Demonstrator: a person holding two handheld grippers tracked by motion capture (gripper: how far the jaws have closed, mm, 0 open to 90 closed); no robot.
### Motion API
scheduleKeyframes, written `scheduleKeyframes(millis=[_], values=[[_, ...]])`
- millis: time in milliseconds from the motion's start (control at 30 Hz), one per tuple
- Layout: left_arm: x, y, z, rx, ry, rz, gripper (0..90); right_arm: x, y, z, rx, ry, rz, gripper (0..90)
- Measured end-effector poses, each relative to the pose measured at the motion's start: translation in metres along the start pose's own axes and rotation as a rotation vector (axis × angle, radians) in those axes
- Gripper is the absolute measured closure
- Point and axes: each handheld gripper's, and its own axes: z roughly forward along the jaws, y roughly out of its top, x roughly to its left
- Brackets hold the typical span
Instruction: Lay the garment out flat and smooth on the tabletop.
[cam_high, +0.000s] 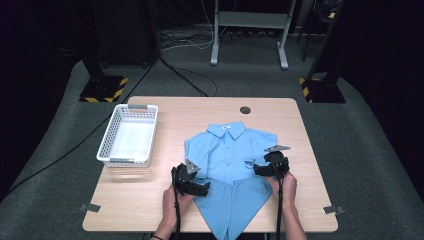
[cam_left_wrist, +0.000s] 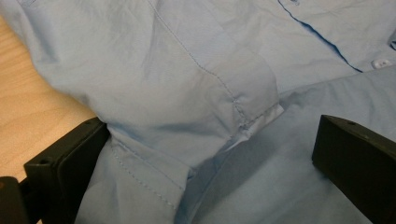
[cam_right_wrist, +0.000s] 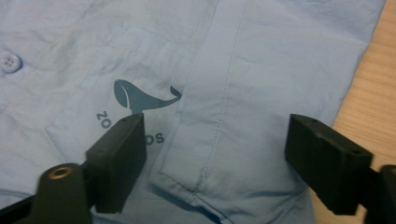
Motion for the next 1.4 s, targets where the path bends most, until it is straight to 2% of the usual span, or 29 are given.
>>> scheduleKeyframes(millis=[67, 167, 333, 467, 567, 767, 1000, 1167, 1400], values=[[0.000, 0.000, 0.000, 0.000, 0.000, 0.000, 0.6, 0.000, -0.001, 0.003, 0.016, 0.001, 0.006, 26.4], [0.000, 0.000, 0.000, 0.000, 0.000, 0.000, 0.6, -0.002, -0.002, 0.001, 0.006, 0.011, 0.022, 37.6], [0.000, 0.000, 0.000, 0.000, 0.001, -0.002, 0.7, -0.006, -0.003, -0.002, -0.004, 0.001, 0.036, 61.1], [0.000, 0.000, 0.000, -0.001, 0.002, -0.002, 0.7, -0.005, -0.004, -0.004, -0.004, 0.001, 0.040, 75.0], [0.000, 0.000, 0.000, 0.000, 0.004, -0.002, 0.8, -0.003, -0.002, -0.007, -0.020, -0.043, 0.021, 82.3], [0.001, 0.000, 0.000, 0.001, 0.005, -0.005, 1.3, -0.009, -0.004, -0.020, -0.070, -0.106, 0.019, 85.1], [0.001, 0.000, 0.000, 0.002, 0.006, -0.005, 1.3, -0.027, -0.011, -0.034, -0.101, -0.142, 0.064, 85.4], [0.001, 0.000, 0.000, 0.002, 0.006, -0.005, 1.3, -0.040, -0.019, -0.041, -0.111, -0.173, 0.097, 85.4], [0.001, 0.000, 0.000, 0.002, 0.006, -0.005, 1.3, -0.062, -0.036, -0.041, -0.088, -0.203, 0.159, 85.1]])
